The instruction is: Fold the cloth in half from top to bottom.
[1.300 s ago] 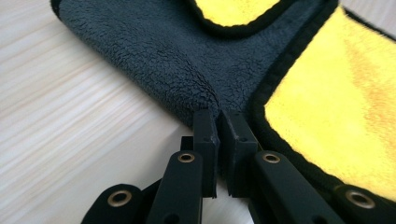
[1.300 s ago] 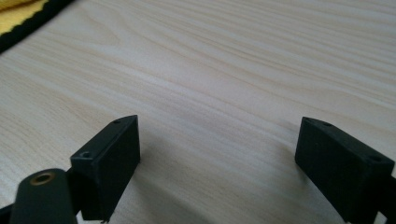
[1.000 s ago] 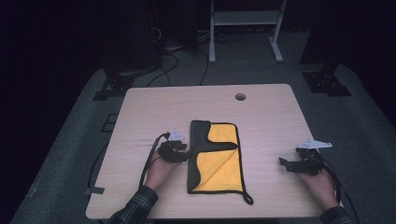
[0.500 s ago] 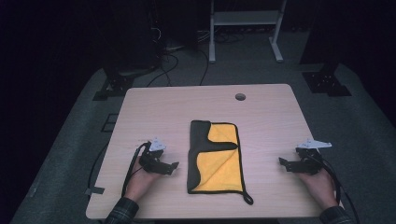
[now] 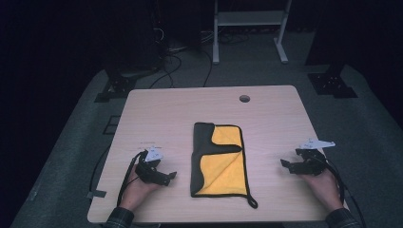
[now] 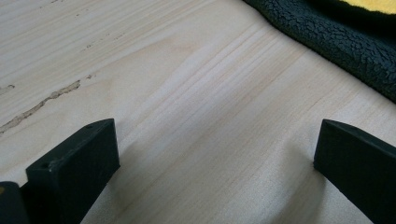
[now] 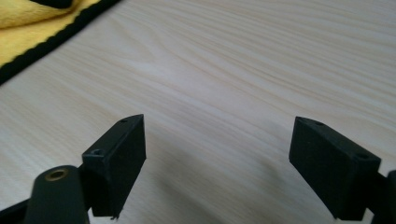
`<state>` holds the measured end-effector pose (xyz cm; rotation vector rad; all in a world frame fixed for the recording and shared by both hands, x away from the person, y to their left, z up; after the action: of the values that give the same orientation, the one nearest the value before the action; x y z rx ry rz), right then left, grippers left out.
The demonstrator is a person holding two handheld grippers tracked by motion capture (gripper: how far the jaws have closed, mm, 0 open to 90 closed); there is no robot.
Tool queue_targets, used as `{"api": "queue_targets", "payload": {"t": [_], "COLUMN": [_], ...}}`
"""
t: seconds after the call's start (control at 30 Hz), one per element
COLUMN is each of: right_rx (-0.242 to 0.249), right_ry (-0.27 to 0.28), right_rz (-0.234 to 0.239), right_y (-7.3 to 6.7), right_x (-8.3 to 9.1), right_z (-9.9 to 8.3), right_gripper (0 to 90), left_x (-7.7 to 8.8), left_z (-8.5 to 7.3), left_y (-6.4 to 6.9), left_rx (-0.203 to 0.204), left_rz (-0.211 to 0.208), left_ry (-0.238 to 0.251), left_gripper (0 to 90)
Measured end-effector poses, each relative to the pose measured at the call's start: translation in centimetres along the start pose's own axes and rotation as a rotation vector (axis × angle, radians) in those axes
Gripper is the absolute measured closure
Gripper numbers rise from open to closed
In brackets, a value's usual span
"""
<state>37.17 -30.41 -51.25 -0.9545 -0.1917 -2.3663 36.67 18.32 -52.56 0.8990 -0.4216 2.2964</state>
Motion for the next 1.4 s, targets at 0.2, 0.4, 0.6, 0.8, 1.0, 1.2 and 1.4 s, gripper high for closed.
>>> {"api": "queue_targets", "payload": {"t": [0.2,0.4,0.6,0.8,1.0,1.2,1.4], "right_rx": [0.011,0.024,0.037,0.060,0.070,0.089,0.100], "right_ry": [0.014,0.031,0.036,0.050,0.060,0.054,0.083], "right_rz": [0.045,0.070,0.095,0.129,0.160,0.186,0.212], "right_y": [-0.7,-1.2,-2.0,-3.3,-4.5,-5.6,-6.4], "right_x": [-0.3,-0.5,-1.0,-1.7,-2.6,-3.7,-4.3], "right_z": [1.1,2.5,3.8,5.5,7.0,8.1,9.3], "right_gripper": [20.9,22.3,22.9,22.9,22.9,23.3,26.3], "left_x": [0.0,-0.1,-0.1,-0.1,-0.1,-0.1,-0.1], "left_z": [0.0,0.1,0.1,0.1,0.1,0.1,0.1], "left_y": [-0.2,-0.3,-0.3,-0.3,-0.3,-0.3,-0.4], "left_rx": [0.010,0.001,-0.002,-0.001,-0.005,-0.005,-0.006], "left_rz": [0.013,0.003,0.003,0.002,-0.005,-0.005,-0.006], "left_ry": [-0.002,-0.003,-0.004,-0.007,-0.005,-0.004,-0.004], "left_gripper": [0.0,0.0,0.0,0.0,0.0,0.0,0.0]}}
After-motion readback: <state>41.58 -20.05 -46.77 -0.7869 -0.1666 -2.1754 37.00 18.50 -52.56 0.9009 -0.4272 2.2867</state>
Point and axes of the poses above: each handheld gripper's, and its own axes: x roughly backward along the jaws, z roughly out of its top, y roughly to its right, the point moved 6 cm from there along -x, roughly forward along the jaws, and after that the axes turned 4 degrees about z, right-handed, at the moved point
